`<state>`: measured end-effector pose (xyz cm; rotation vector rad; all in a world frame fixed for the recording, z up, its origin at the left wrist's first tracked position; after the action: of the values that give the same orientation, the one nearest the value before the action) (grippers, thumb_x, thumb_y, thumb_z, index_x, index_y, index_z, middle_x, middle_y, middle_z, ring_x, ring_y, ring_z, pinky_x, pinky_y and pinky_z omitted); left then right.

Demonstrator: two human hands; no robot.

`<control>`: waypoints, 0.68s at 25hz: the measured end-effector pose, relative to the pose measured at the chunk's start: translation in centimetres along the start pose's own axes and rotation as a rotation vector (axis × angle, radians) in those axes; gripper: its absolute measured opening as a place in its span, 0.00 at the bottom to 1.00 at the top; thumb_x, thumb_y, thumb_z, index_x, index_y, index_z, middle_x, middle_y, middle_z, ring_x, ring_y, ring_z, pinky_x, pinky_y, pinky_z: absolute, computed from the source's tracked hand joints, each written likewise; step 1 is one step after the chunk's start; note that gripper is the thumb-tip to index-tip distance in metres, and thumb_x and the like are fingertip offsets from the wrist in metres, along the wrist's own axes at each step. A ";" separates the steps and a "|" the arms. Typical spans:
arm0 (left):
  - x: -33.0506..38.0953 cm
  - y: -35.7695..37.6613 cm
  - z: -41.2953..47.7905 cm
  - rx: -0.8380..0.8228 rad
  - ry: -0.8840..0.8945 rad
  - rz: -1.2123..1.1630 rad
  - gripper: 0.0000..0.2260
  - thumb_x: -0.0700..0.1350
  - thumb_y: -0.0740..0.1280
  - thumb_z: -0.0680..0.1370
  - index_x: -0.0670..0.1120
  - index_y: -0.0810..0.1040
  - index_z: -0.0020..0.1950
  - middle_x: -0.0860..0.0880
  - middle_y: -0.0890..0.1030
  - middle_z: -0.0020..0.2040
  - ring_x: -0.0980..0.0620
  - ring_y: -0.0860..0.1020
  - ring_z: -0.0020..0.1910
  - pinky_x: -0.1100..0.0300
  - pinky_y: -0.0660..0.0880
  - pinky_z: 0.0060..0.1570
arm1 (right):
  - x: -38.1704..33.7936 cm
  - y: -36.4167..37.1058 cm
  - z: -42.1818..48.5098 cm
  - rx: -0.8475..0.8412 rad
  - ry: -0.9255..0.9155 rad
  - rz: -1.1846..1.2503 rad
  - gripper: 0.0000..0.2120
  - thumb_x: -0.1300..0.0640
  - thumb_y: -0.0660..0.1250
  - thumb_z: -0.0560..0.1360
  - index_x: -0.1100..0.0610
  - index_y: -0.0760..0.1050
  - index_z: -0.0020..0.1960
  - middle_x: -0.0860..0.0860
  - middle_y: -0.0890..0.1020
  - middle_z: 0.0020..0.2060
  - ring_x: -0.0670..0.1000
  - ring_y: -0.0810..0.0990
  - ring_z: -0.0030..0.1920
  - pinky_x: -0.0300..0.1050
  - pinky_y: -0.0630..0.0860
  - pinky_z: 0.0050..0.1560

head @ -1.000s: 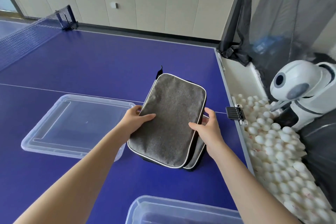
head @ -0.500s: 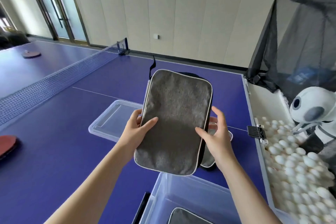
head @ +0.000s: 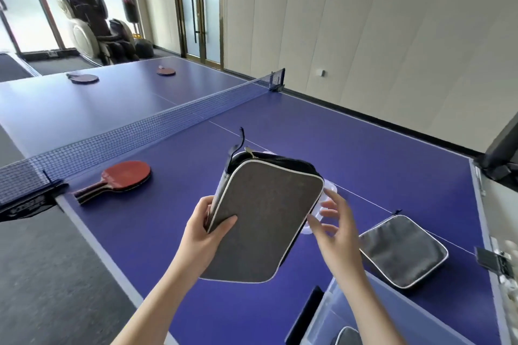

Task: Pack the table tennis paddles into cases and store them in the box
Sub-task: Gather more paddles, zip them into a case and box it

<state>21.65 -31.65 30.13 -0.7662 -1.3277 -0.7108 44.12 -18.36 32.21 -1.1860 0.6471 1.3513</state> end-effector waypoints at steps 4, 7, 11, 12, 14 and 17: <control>-1.9 -10.3 -0.4 0.063 0.029 0.161 0.15 0.41 0.71 0.75 0.61 0.73 0.48 0.57 0.81 0.44 0.58 0.78 0.44 0.61 0.73 0.47 | -7.5 9.0 0.5 -0.077 -0.117 -0.059 0.08 0.50 0.67 0.75 0.44 0.77 0.54 0.48 0.76 0.48 0.45 0.75 0.47 0.33 0.71 0.49; -2.9 -18.2 -0.7 0.088 0.066 0.288 0.18 0.40 0.73 0.73 0.61 0.72 0.50 0.60 0.81 0.44 0.60 0.78 0.44 0.67 0.72 0.45 | -12.5 19.1 -0.4 -0.281 -0.165 -0.140 0.07 0.50 0.69 0.75 0.49 0.80 0.51 0.51 0.77 0.42 0.45 0.76 0.42 0.29 0.69 0.44; -4.5 -26.1 -0.9 0.112 0.120 0.453 0.14 0.47 0.73 0.72 0.58 0.72 0.52 0.58 0.80 0.45 0.58 0.78 0.46 0.58 0.74 0.46 | -15.5 28.6 -2.6 -0.412 -0.196 -0.173 0.04 0.49 0.71 0.73 0.46 0.78 0.43 0.46 0.73 0.32 0.44 0.72 0.33 0.30 0.67 0.35; -4.9 -27.7 -0.9 0.117 0.137 0.490 0.14 0.48 0.73 0.72 0.56 0.72 0.53 0.59 0.80 0.45 0.57 0.78 0.46 0.57 0.74 0.46 | -15.6 30.2 -3.0 -0.432 -0.181 -0.169 0.05 0.49 0.72 0.72 0.47 0.77 0.41 0.46 0.72 0.29 0.44 0.71 0.31 0.31 0.66 0.34; -5.2 -30.2 -0.8 0.124 0.182 0.573 0.15 0.49 0.73 0.72 0.53 0.73 0.55 0.62 0.78 0.46 0.57 0.77 0.46 0.59 0.72 0.46 | -15.7 32.8 -3.6 -0.485 -0.155 -0.181 0.06 0.51 0.72 0.72 0.51 0.77 0.39 0.48 0.75 0.29 0.44 0.71 0.29 0.31 0.66 0.33; -5.7 -32.7 0.0 0.132 0.219 0.667 0.16 0.46 0.75 0.71 0.49 0.75 0.56 0.66 0.74 0.45 0.60 0.73 0.45 0.72 0.66 0.45 | -15.4 35.6 -3.6 -0.522 -0.144 -0.225 0.04 0.57 0.71 0.72 0.53 0.78 0.39 0.46 0.79 0.29 0.43 0.73 0.30 0.31 0.68 0.34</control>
<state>-5.62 -50.25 27.06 -0.9256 -0.8317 -0.1627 8.59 -33.99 35.48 -1.5032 0.0456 1.4374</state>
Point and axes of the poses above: each hand's wrist, its own z-axis towards the middle knuckle, its own y-axis out of the palm, x = y × z, the point moved 8 cm from there along z, towards the middle knuckle
